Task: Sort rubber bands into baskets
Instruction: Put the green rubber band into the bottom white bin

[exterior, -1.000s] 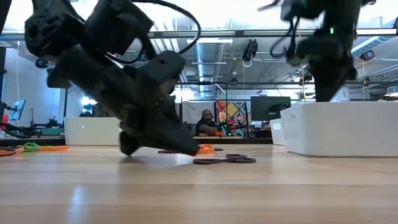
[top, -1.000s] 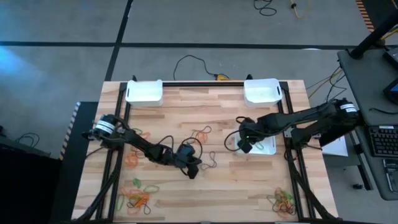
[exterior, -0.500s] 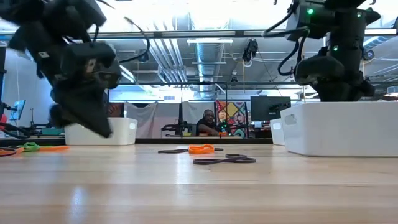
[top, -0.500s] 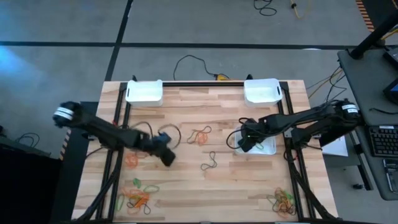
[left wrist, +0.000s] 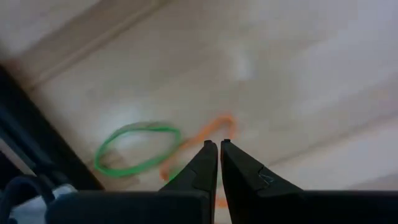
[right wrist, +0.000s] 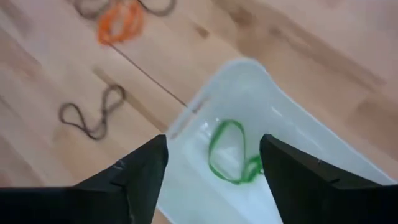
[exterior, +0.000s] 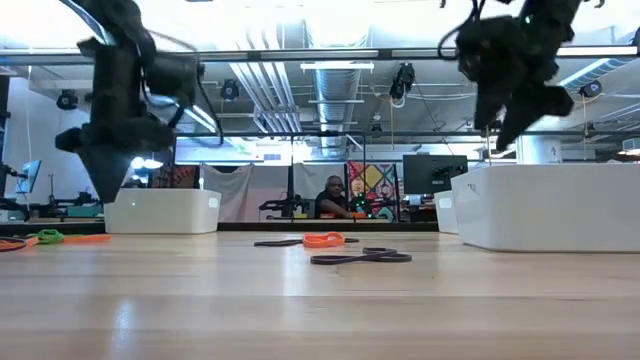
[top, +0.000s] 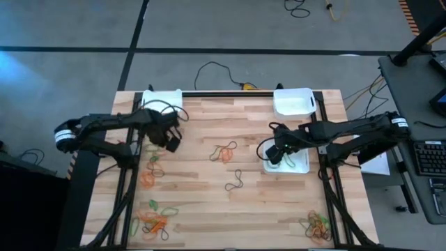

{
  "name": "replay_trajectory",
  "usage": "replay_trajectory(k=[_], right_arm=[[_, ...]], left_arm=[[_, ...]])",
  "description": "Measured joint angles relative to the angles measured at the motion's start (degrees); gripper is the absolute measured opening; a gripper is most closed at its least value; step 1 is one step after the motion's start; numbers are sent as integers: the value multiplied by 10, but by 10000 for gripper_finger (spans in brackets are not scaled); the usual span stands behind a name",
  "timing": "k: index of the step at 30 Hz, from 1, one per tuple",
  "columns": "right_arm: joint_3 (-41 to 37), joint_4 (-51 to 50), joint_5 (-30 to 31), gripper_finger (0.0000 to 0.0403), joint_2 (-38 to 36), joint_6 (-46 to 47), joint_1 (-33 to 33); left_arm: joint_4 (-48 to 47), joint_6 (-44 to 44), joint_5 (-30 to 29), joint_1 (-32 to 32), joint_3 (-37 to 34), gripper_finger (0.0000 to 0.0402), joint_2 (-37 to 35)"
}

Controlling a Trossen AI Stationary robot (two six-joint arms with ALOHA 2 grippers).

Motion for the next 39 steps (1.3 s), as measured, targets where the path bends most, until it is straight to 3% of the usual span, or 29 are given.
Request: replay_trajectory(k=[5, 12, 20, 24, 39], right_arm=[[47, 2, 25, 251, 3, -1, 39], [96, -1, 70, 251, 5, -15, 78], [115, -40, 91, 250, 8, -15, 81], [109, -42, 92, 249, 8, -14, 81], [98, -41, 94, 249, 8, -7, 81]], left_arm=[[-2, 56, 16, 87, -15, 6, 44], [6, 84, 17, 92, -17, 19, 99], [15, 54, -13, 91, -48, 115, 106], [36, 43, -1, 88, -63, 151, 100], [73, 0, 22, 42, -52, 130, 91]])
